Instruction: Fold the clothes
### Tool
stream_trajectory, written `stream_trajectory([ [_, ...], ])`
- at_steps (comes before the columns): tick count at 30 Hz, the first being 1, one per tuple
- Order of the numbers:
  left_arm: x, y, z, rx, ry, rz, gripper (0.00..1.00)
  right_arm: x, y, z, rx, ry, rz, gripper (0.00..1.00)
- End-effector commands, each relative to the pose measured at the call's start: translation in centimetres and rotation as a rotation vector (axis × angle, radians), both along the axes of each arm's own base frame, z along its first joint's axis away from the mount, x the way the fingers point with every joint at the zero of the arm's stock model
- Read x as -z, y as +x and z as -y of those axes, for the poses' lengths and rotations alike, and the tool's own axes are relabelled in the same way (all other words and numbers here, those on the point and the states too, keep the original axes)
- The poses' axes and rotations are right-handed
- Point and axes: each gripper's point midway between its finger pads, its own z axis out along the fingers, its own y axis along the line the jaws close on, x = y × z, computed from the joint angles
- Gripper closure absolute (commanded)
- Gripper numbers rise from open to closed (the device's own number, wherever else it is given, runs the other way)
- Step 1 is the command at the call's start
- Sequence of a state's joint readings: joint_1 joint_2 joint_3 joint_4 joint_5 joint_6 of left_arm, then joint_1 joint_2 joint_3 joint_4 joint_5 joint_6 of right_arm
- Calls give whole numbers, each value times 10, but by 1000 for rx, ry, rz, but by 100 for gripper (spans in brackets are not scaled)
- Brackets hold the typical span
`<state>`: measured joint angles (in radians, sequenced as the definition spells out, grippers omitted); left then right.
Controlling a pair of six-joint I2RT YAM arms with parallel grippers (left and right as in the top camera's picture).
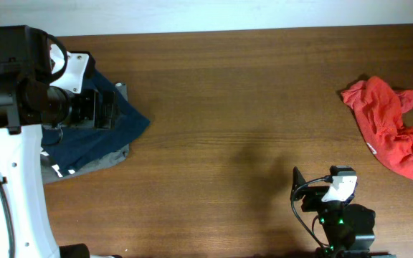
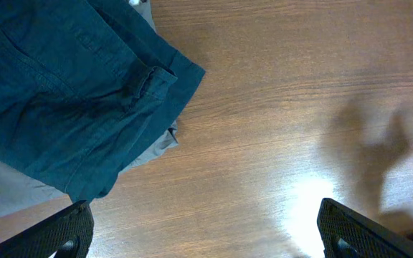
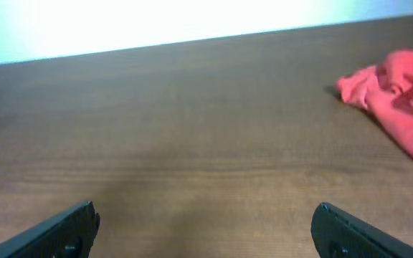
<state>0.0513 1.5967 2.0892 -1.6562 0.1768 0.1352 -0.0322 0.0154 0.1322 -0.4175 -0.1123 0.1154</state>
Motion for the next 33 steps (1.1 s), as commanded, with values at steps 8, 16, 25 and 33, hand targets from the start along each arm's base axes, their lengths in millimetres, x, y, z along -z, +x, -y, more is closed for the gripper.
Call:
stream_trajectory([
  [8, -4, -3, 3, 24, -2, 18, 1, 1, 0, -6, -37, 10, 6, 1],
  [16, -4, -3, 3, 24, -2, 18, 1, 1, 0, -6, -37, 10, 6, 1],
  [25, -9, -7, 6, 30, 0, 36, 1, 1, 0, -6, -37, 10, 6, 1],
  [33, -73, -4, 9, 56, 91, 408, 1, 1, 0, -6, -37, 10, 6, 1],
])
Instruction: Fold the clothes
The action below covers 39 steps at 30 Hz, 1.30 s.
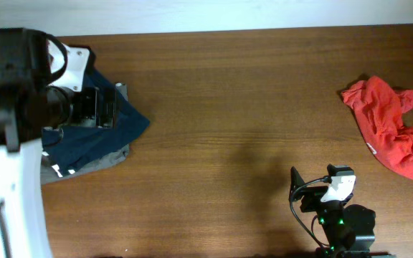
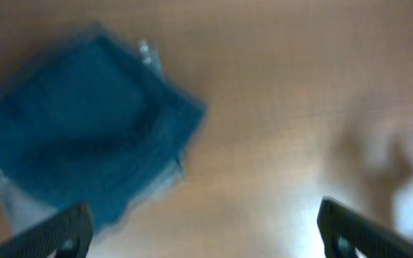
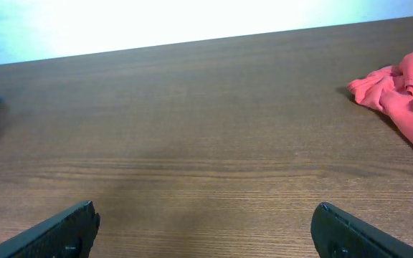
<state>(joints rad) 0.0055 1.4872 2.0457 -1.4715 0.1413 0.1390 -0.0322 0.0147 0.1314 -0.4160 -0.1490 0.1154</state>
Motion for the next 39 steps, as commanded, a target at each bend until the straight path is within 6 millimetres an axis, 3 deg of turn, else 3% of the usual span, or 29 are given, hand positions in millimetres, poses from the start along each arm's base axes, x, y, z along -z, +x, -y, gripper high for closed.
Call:
stream_trajectory([
  [1, -42, -13, 4, 41, 60, 235, 1, 2, 0, 0, -2, 0, 4, 1],
  [4, -55, -16, 8, 65, 74, 406, 1, 2, 0, 0, -2, 0, 4, 1],
  [8, -34, -29, 5, 47, 84, 500, 1, 2, 0, 0, -2, 0, 4, 1],
  [20, 89, -86, 2, 40, 86, 642, 1, 2, 0, 0, -2, 0, 4, 1],
  [25, 129, -105, 1, 39, 85, 670, 1, 2, 0, 0, -2, 0, 4, 1],
  [29, 157, -109, 1, 39, 84, 678, 1, 2, 0, 0, -2, 0, 4, 1],
  [39, 197, -98, 2, 39, 82, 717, 1, 2, 0, 0, -2, 0, 4, 1],
])
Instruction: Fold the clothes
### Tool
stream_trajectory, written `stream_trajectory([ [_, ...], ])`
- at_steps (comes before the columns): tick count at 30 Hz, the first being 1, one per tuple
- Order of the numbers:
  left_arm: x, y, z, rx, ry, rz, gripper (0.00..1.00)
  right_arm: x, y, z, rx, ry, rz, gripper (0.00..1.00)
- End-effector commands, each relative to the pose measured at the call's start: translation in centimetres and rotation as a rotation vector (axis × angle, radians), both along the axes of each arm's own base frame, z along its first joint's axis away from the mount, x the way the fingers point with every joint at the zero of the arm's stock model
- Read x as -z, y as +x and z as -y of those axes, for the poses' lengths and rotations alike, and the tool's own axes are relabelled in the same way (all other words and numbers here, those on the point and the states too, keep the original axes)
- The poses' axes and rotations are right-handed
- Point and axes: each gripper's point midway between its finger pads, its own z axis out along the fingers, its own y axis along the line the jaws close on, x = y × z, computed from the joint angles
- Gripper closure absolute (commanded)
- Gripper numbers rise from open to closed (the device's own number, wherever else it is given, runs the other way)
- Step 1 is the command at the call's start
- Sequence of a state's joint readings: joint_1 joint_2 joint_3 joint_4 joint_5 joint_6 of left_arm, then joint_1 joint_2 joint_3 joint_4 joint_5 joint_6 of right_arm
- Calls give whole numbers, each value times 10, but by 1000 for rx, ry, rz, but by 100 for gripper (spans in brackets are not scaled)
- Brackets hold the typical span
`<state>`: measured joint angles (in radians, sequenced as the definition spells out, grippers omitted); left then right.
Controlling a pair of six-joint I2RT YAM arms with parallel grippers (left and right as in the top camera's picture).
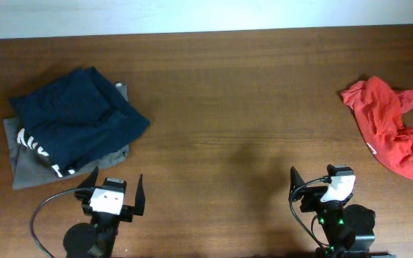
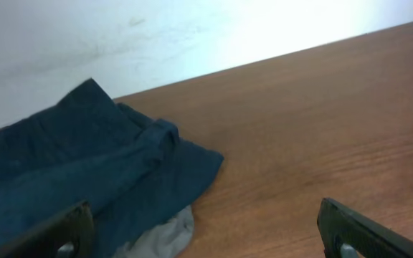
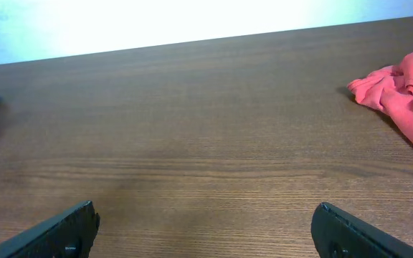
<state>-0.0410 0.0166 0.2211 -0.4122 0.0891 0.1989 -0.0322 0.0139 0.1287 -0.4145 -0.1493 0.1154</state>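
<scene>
Folded navy shorts (image 1: pixel 74 122) lie on a folded grey garment (image 1: pixel 27 170) at the table's left; the left wrist view shows the navy shorts (image 2: pixel 84 172) with a bit of the grey garment (image 2: pixel 165 231) under them. A crumpled red garment (image 1: pixel 389 132) lies at the right edge, and the right wrist view catches the red garment (image 3: pixel 404 89) too. My left gripper (image 1: pixel 113 195) sits open at the front left, just in front of the pile. At the front right my right gripper (image 1: pixel 321 188) is open and empty.
The brown wooden table (image 1: pixel 242 100) runs to a pale wall at the back. A small piece of red cloth lies at the right edge, near the front.
My left arm has left its place over the navy pile and now rests at the table's front left, open. The pile shows whole. The right arm has not moved.
My left gripper hung open above the navy shorts on the grey garment, and it was still there a moment later with its view blurred. Now it is back at the front edge, the stack lies uncovered, and the red garment is unmoved.
</scene>
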Motion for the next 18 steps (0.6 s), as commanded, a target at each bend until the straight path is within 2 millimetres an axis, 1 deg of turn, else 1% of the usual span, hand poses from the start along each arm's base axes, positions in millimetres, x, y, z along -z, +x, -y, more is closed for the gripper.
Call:
stream_trajectory([
  [1, 11, 4, 0, 2, 16, 5, 1, 1, 0, 0, -1, -1, 5, 1],
  [5, 25, 7, 0, 2, 17, -12, 1, 1, 0, 0, -1, -1, 5, 1],
  [7, 36, 8, 0, 2, 18, -33, 1, 1, 0, 0, -1, -1, 5, 1],
  [9, 30, 10, 3, 15, 14, -1, 1, 1, 0, 0, -1, -1, 5, 1],
  [12, 23, 13, 16, 74, 6, 56, 1, 1, 0, 0, -1, -1, 4, 1],
  [15, 22, 12, 22, 101, 5, 62, 1, 1, 0, 0, -1, -1, 5, 1],
  [18, 22, 12, 22, 102, 6, 62, 1, 1, 0, 0, -1, -1, 5, 1],
])
